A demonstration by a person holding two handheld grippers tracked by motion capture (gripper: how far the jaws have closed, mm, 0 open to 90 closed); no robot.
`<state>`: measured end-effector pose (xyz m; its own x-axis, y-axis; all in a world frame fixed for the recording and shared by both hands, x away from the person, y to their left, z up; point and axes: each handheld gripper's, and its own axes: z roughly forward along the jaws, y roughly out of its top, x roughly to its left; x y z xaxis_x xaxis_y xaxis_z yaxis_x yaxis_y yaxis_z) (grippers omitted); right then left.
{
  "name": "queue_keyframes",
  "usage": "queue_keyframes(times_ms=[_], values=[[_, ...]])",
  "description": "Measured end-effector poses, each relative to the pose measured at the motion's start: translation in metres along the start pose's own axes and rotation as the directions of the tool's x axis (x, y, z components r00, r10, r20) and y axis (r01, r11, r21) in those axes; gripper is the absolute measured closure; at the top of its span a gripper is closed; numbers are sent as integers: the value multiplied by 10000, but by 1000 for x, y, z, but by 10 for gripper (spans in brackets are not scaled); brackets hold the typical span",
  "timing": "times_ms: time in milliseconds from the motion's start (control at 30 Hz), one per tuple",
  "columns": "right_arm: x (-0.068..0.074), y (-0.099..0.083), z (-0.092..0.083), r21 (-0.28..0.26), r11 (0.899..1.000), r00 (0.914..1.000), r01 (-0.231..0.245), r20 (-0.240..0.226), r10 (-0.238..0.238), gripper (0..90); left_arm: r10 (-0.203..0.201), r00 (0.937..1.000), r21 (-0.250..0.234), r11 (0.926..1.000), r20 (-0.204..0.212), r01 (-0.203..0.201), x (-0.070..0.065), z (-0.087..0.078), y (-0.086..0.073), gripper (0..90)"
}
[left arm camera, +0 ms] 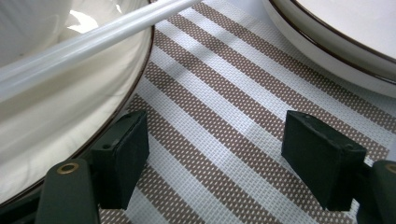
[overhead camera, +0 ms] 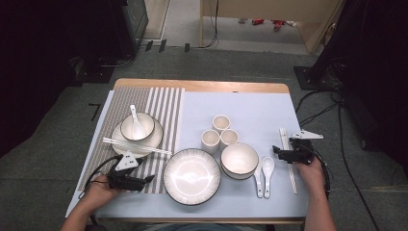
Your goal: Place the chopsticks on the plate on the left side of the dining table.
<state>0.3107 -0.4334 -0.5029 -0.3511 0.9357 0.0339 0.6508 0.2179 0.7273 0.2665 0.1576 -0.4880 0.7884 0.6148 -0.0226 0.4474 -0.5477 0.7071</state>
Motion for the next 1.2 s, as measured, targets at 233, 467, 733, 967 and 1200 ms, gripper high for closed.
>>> queue_keyframes(times_ms=[233, 467, 733, 967, 1200], values=[[0, 0, 0, -2, 10000, 10000, -3, 6, 3, 178, -257, 9996, -157, 9995, 146, 259, -1, -4, 2, 253], [0, 0, 0, -1, 10000, 10000, -2, 4, 2, 178, -363, 9984, 89, 9993, 423, 359, -2, -10, 7, 209], [0, 0, 0, -7, 10000, 10000, -6, 13, 6, 177, -131, 9994, -61, 9999, 321, 133, 1, -18, 9, 208], [0, 0, 0, -8, 10000, 10000, -7, 14, 7, 177, -34, 10000, -477, 9989, -58, 31, 4, -26, 12, 252], [0, 0, 0, -9, 10000, 10000, -4, 17, 4, 177, -58, 9985, -840, 9965, -546, 12, 4, -31, 15, 395]])
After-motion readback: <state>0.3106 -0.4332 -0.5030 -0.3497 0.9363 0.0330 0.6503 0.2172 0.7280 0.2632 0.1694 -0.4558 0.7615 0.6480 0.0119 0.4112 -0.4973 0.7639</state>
